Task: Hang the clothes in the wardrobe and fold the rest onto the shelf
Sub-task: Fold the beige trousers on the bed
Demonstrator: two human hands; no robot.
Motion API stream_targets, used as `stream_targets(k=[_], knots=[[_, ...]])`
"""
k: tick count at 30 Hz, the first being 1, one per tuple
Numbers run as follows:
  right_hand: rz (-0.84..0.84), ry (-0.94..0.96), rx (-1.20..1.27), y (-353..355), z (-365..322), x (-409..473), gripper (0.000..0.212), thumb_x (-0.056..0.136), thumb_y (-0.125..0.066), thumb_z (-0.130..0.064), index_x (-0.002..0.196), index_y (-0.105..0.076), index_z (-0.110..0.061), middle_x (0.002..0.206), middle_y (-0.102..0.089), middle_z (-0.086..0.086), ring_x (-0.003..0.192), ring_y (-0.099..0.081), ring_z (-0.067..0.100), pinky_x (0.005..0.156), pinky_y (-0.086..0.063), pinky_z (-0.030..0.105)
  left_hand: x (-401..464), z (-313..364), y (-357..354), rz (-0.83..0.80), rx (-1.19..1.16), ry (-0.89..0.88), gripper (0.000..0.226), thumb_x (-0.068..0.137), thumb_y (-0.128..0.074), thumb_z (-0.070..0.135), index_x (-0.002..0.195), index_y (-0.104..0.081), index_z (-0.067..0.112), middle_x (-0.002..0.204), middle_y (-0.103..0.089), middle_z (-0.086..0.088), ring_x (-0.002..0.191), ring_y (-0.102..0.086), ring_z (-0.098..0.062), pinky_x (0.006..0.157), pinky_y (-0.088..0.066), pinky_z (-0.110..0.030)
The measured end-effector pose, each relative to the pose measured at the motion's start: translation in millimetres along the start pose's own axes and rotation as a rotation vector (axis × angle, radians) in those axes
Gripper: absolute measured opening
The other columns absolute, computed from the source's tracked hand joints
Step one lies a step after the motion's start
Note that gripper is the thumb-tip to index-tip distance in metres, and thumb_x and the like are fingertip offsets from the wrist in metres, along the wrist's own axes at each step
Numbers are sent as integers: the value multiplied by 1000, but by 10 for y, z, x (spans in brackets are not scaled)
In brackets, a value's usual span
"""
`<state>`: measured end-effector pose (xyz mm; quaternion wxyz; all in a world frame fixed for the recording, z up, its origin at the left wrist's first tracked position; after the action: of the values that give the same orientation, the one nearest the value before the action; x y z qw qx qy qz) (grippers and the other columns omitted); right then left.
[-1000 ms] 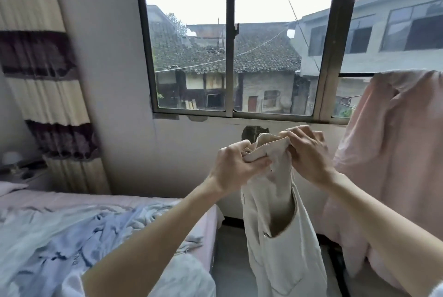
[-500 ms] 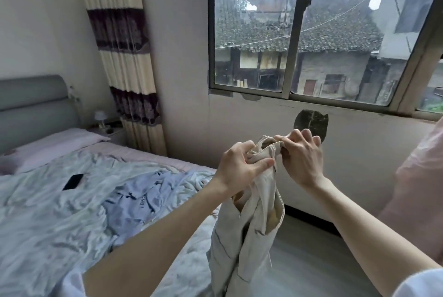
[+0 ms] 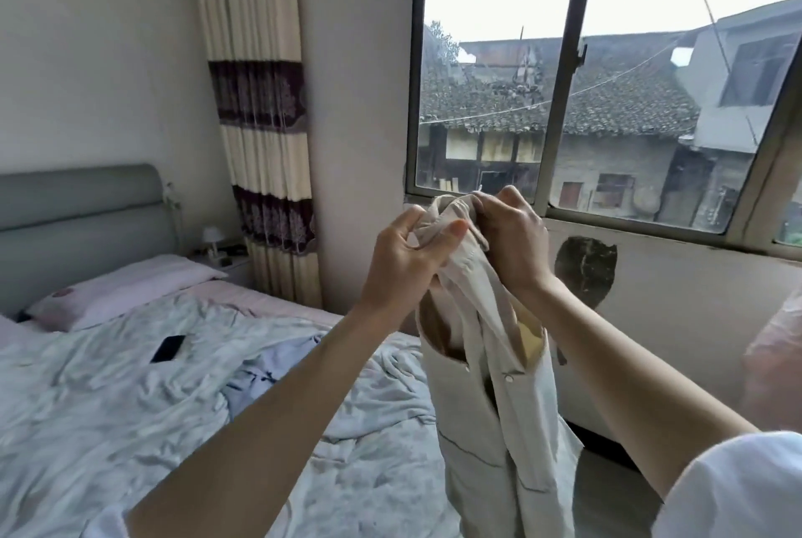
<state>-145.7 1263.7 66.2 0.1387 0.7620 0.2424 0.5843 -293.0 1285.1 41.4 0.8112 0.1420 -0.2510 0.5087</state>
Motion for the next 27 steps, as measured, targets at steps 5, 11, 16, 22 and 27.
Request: stream_targets(k=[5,11,16,22,27], knots=[[18,47,172,-648,-1137,49,16,88,-59,-19,96,-72,-23,85,-54,3,83,-54,24,62,-43,31,-209,69,1349,172,72,10,17,79,-71,38,73,-61,27,69,-66,5,68,-65,-16,64,-58,-44],[-342,-78,407,-2346,-2029,-475,22,89,-55,-7,98,-74,-10,91,-60,11,92,-56,29,77,-41,27,-638,-700,3101,362,341,203,40,83,-68,35,72,-44,6,69,-46,-12,67,-47,-23,70,-50,-60],[-742,-232,522,-3736,-2225,-1248,42,91,-47,-2,132,-52,-11,129,-56,14,118,-53,23,80,-31,11,-937,-1727,4205,523,616,406,39,88,-64,34,107,-58,1,98,-62,-18,93,-60,-34,78,-51,-41],[-1176,-318,504,-4816,-2039,-2737,40,95,-45,-12,134,-49,-11,127,-58,7,117,-54,20,91,-38,22,-1473,-2724,5357,780,759,595,33,91,-58,35,75,-42,11,70,-44,-4,74,-44,-26,59,-30,-36],[-1384,-302,464,-5290,-1912,-3807,44,96,-43,-19,140,-42,-16,134,-52,1,125,-47,16,95,-32,17,-1941,-3497,5915,905,597,714,34,96,-49,24,124,-43,4,126,-52,-16,117,-49,-32,95,-40,-41]])
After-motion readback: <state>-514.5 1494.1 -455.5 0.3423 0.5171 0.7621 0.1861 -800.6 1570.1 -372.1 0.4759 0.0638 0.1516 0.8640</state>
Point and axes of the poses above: each hand's wrist, its own x-axis towards the middle knuckle, its own y-axis out of the back of the hand, z = x × y, the point moved 9 cm from there along x, towards the middle knuckle
